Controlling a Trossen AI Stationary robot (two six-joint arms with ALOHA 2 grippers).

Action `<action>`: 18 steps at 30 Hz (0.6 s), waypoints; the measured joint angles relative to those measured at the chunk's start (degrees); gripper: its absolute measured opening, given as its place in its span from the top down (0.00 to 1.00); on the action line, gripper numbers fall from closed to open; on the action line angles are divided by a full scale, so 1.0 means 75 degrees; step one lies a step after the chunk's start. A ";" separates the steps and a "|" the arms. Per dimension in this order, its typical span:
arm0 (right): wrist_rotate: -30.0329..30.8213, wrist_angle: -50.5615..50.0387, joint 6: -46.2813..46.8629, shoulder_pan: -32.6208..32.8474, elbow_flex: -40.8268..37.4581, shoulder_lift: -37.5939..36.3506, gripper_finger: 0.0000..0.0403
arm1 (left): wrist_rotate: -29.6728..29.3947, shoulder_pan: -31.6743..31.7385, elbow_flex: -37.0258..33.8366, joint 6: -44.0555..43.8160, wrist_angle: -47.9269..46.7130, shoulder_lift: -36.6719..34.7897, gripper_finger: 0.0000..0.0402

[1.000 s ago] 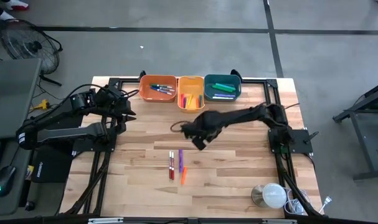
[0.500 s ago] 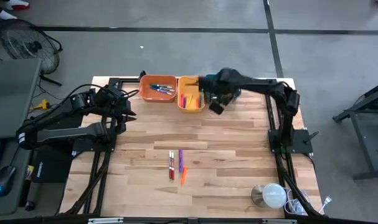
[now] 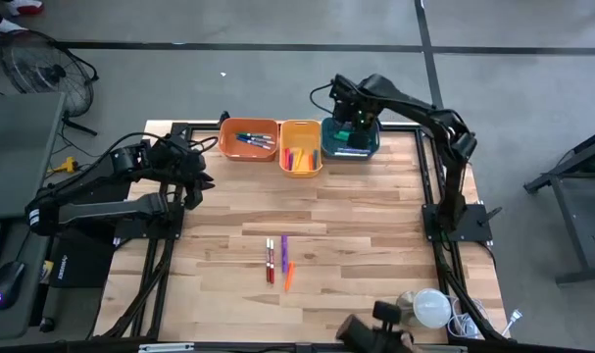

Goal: Pick & Place Markers
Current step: Put the purple highlighter into the blue bin

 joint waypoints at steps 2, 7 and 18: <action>-0.0139 0.0073 -0.0279 -0.0221 0.0000 0.0166 0.86 | -0.0131 0.0000 0.0000 -0.0278 0.0031 0.0000 0.77; -0.0287 0.0226 -0.1127 -0.0490 0.0000 0.0613 0.86 | -0.0158 0.0000 0.0000 -0.0764 0.0369 0.0003 0.77; -0.1166 0.0547 -0.1639 -0.0578 0.0001 0.1585 0.86 | -0.0220 0.0000 0.0000 -0.1439 0.0731 0.0020 0.77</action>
